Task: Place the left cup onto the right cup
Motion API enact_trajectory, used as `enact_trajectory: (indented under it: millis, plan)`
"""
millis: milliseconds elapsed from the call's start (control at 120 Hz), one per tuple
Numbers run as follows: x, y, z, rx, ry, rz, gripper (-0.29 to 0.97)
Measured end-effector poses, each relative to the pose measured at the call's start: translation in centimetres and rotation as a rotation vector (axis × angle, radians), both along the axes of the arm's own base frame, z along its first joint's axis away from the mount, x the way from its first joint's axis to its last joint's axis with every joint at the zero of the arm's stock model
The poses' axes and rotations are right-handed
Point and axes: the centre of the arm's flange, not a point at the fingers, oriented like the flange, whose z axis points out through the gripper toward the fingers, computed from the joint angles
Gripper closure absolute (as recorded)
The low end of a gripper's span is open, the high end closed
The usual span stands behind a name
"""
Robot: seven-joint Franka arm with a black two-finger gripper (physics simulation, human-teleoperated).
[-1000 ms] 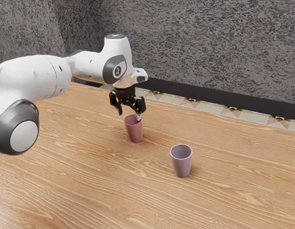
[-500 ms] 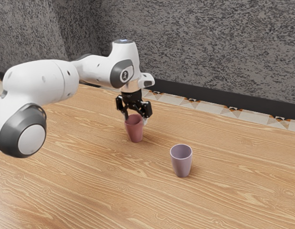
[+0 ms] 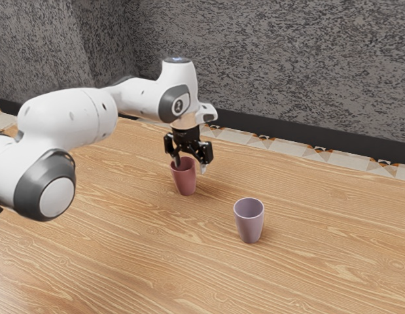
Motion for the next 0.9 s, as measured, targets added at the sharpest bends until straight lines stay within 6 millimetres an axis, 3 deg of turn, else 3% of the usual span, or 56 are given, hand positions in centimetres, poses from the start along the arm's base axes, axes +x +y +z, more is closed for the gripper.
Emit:
enact_trajectory:
  millis: [300,900]
  plan:
    - [0.1,0.2,-1.4,0.006,0.018,0.008,0.13]
    - [0.0,0.6,-2.2,0.015,0.029,0.024,0.59]
